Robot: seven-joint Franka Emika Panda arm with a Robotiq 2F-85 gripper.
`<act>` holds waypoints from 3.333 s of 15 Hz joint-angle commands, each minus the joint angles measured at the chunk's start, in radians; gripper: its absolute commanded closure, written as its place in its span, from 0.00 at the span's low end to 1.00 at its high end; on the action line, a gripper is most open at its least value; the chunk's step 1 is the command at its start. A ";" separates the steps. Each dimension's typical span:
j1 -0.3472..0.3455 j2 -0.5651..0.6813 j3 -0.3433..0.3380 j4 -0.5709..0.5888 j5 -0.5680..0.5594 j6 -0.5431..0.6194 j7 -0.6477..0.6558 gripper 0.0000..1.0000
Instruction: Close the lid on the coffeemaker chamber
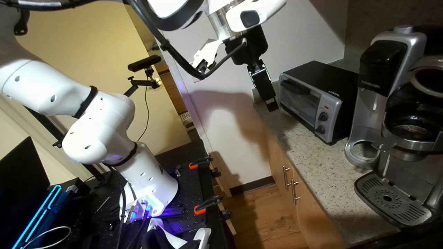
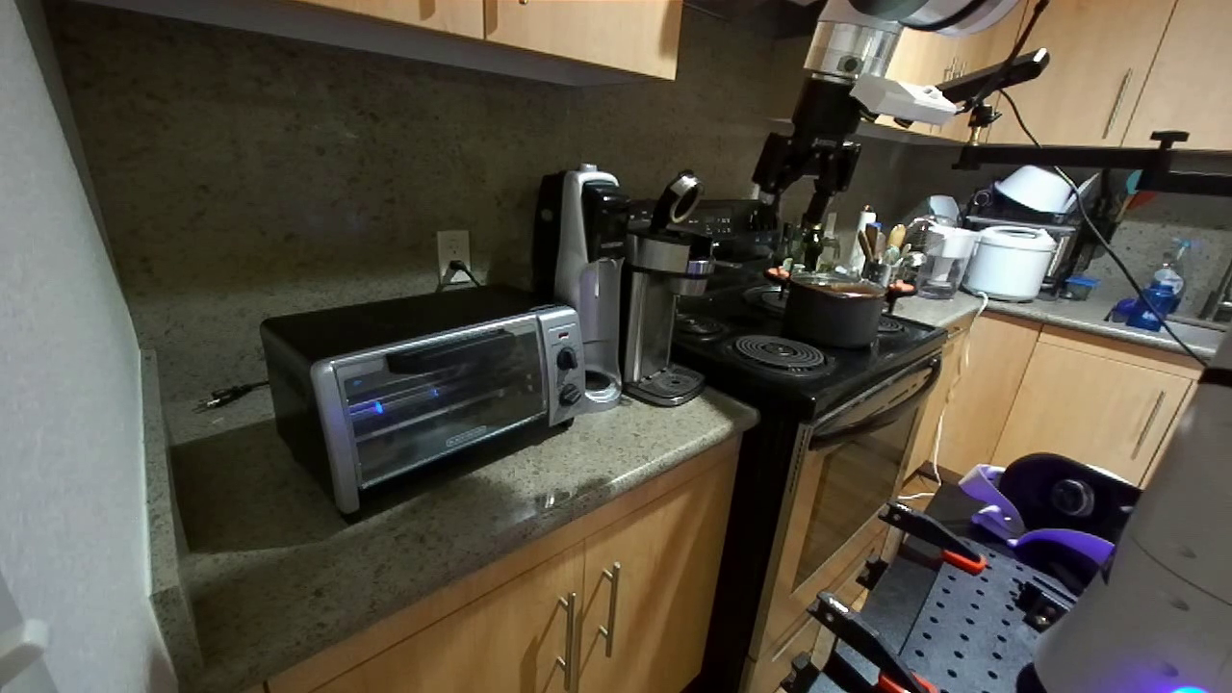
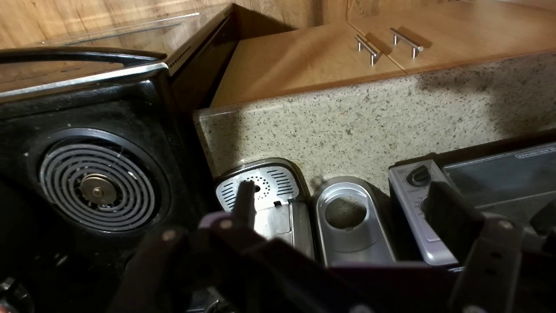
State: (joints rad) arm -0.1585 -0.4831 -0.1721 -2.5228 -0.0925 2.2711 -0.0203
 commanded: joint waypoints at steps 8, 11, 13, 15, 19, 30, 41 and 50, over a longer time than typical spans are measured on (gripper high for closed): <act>-0.009 0.001 0.008 0.002 0.006 -0.002 -0.004 0.00; -0.009 0.001 0.008 0.002 0.006 -0.002 -0.004 0.00; -0.004 0.002 0.009 0.009 0.012 0.000 -0.005 0.00; 0.002 0.003 0.012 0.018 0.021 0.004 -0.003 0.00; 0.013 0.006 0.016 0.037 0.035 0.009 -0.003 0.00; 0.021 0.040 0.021 0.068 0.035 0.074 0.005 0.00; 0.034 0.099 -0.008 0.133 0.118 0.193 -0.018 0.00; 0.045 0.206 -0.040 0.325 0.232 0.204 -0.036 0.00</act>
State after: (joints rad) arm -0.1250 -0.3386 -0.1957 -2.2766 0.0974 2.4700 -0.0211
